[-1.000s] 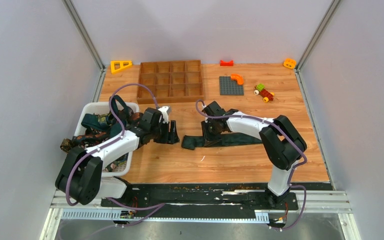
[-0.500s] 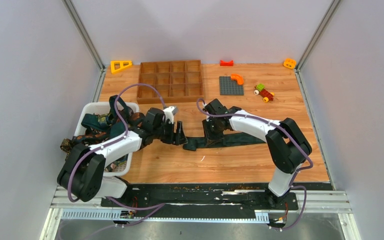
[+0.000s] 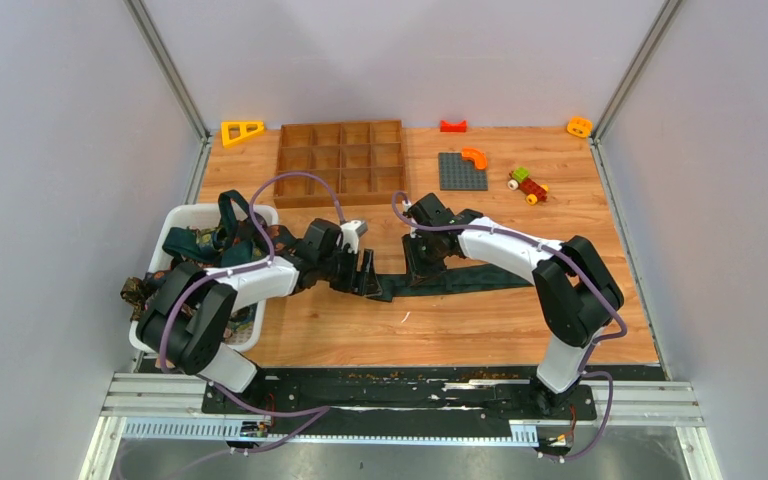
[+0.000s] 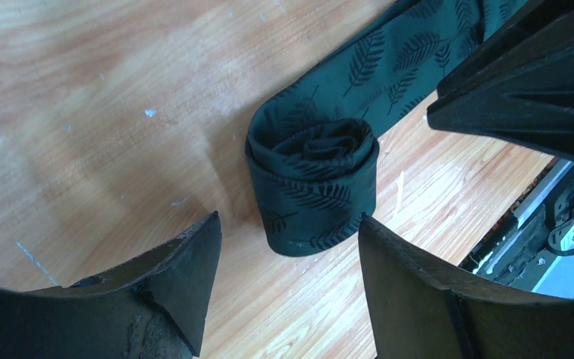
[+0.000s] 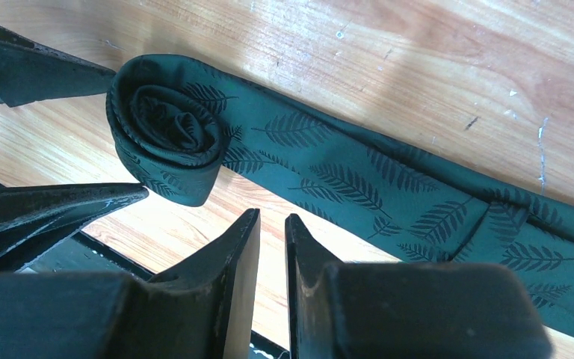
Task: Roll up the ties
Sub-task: Roll the tie at the center of the board.
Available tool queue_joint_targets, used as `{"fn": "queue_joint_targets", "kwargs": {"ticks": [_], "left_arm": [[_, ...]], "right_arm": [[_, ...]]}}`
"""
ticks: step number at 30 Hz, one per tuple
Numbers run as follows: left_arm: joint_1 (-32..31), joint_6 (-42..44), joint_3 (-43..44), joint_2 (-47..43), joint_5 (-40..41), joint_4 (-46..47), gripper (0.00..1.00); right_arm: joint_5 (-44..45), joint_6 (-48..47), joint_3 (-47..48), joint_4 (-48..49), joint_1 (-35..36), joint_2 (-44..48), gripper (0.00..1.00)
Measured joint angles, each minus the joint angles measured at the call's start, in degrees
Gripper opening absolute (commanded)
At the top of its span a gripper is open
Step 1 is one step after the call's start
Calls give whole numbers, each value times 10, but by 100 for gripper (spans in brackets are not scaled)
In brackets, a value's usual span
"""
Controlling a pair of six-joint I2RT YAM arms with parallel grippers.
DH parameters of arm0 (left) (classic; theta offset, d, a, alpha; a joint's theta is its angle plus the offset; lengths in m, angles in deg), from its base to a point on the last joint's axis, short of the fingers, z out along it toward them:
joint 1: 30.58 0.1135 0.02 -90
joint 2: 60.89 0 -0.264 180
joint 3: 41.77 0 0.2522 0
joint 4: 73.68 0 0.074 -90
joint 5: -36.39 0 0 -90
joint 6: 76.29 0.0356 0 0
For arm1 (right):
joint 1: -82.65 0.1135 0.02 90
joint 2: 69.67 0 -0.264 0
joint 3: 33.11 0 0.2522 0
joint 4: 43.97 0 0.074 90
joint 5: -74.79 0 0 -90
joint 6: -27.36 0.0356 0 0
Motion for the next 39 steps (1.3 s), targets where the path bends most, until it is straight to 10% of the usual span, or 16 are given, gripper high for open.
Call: {"fn": "queue_joint_targets", "kwargs": {"ticks": [24,39], "left_arm": [[-7,-21,13,54,-20,80,60],[-7,-50,13,70,-17,106,30]], "right_arm": [[-4,3,23,31,-1,-73,18],[-10,10,-2,62,-2,-61,19]]}}
